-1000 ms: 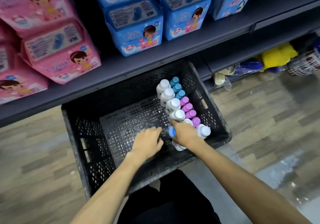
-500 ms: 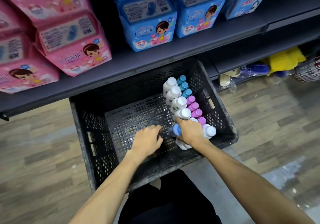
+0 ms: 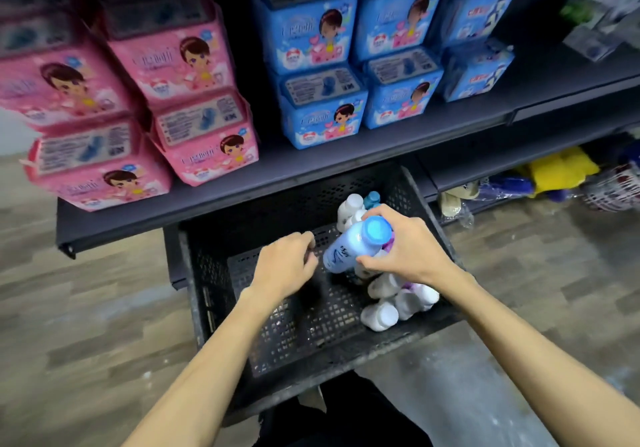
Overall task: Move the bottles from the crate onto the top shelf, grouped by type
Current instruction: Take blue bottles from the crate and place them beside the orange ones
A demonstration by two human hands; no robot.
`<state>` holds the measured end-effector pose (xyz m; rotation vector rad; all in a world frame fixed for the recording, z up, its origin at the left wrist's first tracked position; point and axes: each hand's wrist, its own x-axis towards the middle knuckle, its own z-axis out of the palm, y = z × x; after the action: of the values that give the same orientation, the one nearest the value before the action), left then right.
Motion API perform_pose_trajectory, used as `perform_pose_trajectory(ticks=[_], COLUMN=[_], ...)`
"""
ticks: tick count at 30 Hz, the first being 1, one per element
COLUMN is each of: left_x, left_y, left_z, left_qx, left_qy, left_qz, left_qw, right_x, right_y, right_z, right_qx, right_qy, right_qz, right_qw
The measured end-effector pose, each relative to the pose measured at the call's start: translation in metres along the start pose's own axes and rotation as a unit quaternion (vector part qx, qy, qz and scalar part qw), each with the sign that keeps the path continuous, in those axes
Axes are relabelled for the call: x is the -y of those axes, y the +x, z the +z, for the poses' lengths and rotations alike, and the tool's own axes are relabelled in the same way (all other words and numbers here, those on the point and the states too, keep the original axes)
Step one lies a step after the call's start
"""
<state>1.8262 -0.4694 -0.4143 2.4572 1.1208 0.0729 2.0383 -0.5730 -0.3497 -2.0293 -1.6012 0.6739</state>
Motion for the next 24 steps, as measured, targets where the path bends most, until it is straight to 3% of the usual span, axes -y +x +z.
perform_pose_trajectory(ticks=[8,14,24], left_x=[-0.016,-0.033,-0.057], left_y=[0.017,0.010,-0.016], left_z=[-0.114,-0.208,-0.333], left_qx=[-0.121,-0.219,-0.349], left_qy=[0.028,0.032,0.054], left_qz=[0.074,0.122,0.163], left_qw=[0.990,0.967,0.921], right_x=[0.073,0.138,0.247], right_y=[0.022,0.041,0.059], right_z=[-0.068,-0.117,-0.196], right_qx=[-0.082,-0.133,-0.205], right_qy=[0.041,-0.012,0.017], right_qz=[-0.141,-0.203,-0.284], right_qw=[0.986,0.970,0.936])
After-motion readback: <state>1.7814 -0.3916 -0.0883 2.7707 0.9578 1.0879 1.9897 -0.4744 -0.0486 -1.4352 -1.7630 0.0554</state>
